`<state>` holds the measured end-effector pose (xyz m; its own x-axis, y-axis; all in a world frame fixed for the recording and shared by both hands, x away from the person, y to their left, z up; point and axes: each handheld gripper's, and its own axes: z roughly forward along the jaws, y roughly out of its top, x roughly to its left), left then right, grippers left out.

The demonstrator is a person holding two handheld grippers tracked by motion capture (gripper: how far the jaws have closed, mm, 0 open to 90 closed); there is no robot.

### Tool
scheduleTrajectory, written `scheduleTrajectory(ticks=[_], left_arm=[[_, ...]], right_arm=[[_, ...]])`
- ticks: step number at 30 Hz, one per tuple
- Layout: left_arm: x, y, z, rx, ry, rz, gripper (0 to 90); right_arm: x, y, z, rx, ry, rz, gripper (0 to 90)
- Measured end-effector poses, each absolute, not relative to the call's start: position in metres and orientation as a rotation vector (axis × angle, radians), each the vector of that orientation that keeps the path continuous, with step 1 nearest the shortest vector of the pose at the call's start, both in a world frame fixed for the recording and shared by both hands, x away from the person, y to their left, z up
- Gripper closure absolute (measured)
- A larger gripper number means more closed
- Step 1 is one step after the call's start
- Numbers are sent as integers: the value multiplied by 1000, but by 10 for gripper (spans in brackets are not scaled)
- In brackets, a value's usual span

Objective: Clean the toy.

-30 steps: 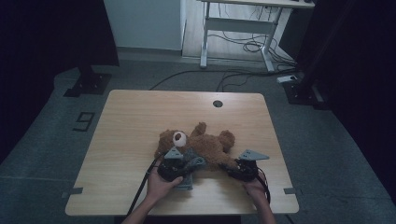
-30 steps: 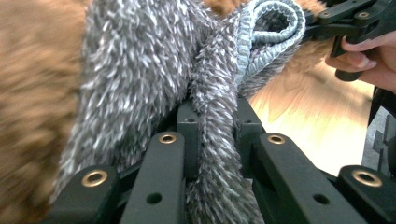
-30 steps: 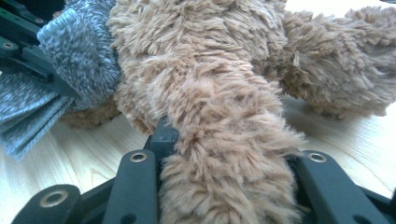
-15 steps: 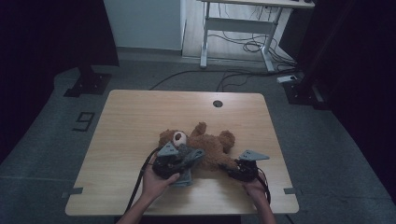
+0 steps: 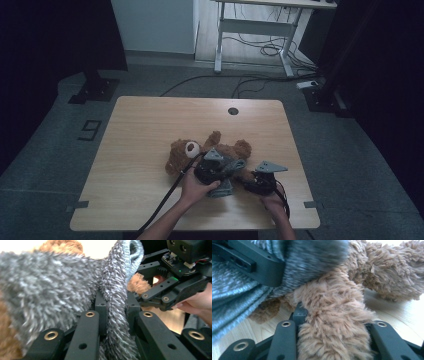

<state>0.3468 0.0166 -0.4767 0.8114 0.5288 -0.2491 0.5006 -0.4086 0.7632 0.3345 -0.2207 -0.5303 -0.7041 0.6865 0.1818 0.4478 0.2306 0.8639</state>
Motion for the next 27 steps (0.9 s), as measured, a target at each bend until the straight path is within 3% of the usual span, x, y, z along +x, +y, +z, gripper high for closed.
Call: scheduleTrajectory(ticks=[12, 21, 27], left_arm=[[332, 84, -471, 2040, 869, 215, 774], [333, 101, -479, 2008, 905, 179, 774], [329, 110, -476, 1990, 914, 183, 774]], right_arm=[[335, -223, -531, 1079, 2269, 1466, 567], [327, -227, -531, 1162, 2276, 1437, 388], [324, -234, -532, 1155, 2287, 1470, 510]])
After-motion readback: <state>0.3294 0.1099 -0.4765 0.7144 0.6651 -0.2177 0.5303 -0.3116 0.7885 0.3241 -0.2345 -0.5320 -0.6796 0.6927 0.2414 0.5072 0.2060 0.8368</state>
